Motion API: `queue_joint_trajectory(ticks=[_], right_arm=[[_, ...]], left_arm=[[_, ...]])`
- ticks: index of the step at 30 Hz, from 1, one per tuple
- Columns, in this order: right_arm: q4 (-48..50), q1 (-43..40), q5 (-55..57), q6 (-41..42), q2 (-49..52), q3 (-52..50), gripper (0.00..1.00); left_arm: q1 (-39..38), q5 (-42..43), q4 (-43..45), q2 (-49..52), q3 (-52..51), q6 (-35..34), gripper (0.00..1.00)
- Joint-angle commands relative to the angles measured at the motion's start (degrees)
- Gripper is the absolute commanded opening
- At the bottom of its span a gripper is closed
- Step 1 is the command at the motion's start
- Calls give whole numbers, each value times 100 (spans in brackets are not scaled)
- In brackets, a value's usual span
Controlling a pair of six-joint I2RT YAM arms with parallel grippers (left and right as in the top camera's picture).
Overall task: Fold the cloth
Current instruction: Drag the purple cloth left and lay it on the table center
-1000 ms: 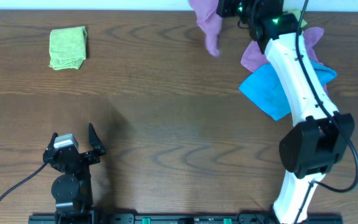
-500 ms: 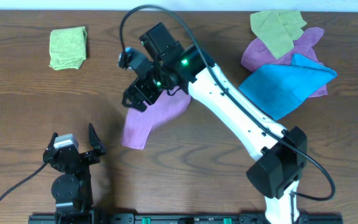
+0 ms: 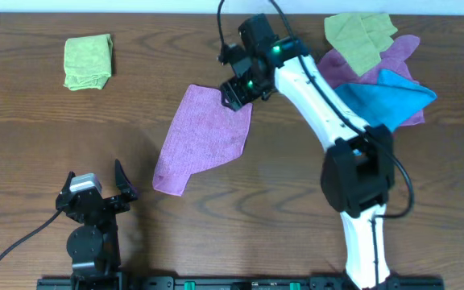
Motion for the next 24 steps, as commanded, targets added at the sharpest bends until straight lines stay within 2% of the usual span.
queue_joint_trajectory(ticks=[1, 2, 3, 4, 8, 10, 14, 24], right_arm=[[0, 92, -90, 96, 111, -17, 33], [-22, 103, 28, 96, 192, -17, 33], [-50, 109, 136, 96, 273, -17, 45], [-90, 107, 160, 96, 376, -17, 52], [-122, 33, 155, 140, 527, -17, 54], [-107, 4, 280, 136, 555, -17, 71], [7, -55, 691, 138, 555, -17, 72], [66, -321, 647, 136, 649, -20, 70]], left_arm=[[17, -57, -85, -33, -199, 35, 95], [20, -57, -85, -33, -199, 33, 95], [20, -59, -85, -33, -199, 33, 95], [20, -59, -85, -33, -199, 33, 95], [20, -57, -85, -33, -199, 33, 95], [17, -57, -85, -33, -199, 33, 95], [20, -59, -85, -33, -199, 33, 95], [20, -57, -85, -33, -199, 33, 95]])
